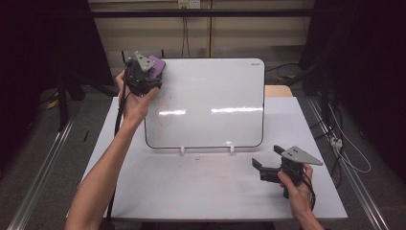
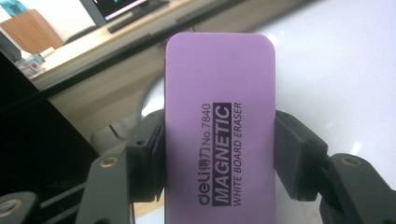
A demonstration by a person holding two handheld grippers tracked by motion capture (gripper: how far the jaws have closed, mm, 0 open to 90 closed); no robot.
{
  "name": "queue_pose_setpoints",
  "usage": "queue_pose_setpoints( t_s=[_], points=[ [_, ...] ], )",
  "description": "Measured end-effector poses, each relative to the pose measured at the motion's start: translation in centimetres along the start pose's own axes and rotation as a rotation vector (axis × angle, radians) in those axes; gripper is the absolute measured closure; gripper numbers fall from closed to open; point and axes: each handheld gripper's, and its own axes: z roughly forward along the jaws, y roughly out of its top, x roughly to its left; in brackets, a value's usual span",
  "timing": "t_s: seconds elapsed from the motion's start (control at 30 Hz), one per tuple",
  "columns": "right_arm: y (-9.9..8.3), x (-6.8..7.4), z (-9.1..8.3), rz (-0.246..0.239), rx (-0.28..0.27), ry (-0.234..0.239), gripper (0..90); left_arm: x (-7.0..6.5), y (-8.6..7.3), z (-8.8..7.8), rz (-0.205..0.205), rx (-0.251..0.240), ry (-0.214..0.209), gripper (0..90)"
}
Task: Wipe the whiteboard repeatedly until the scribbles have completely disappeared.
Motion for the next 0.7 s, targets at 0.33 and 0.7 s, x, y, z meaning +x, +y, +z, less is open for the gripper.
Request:
queue_pose_setpoints(
  t_s=[0.33, 0.7],
  points=[
    [0.0, 0.2, 0.0, -0.019, 0.002, -0.003, 4.6, -2.4, -1.8, -0.5, 0.065, 0.016, -0.068, 41.4],
    [0.0, 0.1, 0.1, -0.018, 0.001, 0.002, 4.4, 2.7, -1.3, -0.8, -0.012, 0.022, 0.05, 41.4]
  ],
)
